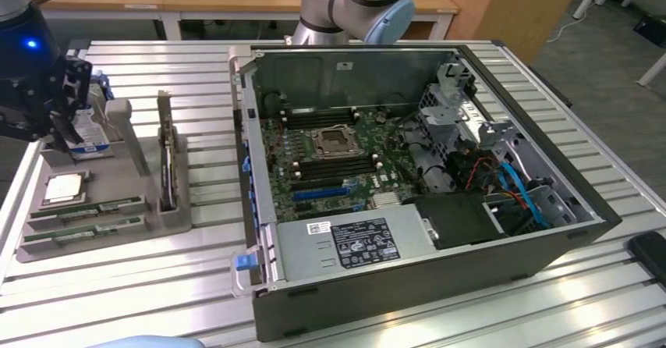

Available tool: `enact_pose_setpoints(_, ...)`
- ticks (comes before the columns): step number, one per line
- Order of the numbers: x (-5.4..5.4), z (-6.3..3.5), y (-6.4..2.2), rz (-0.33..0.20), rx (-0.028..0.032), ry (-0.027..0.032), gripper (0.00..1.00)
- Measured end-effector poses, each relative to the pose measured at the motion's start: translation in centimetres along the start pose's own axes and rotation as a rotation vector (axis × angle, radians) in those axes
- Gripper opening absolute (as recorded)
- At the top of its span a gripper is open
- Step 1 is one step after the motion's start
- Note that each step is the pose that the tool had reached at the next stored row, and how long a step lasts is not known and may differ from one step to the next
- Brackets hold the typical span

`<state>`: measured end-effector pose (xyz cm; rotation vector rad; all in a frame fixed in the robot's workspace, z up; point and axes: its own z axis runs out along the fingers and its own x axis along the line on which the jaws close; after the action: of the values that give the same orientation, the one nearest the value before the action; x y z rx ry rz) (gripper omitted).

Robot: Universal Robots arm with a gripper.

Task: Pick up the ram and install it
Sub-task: 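Pick up the ram and move it above insertion slot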

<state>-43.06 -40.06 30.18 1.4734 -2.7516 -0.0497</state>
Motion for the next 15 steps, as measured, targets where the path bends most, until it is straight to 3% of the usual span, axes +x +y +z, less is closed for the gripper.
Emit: enact_pose_setpoints(15,0.0,0.02,0.0,-0.273,0.0013,0.0111,0.24)
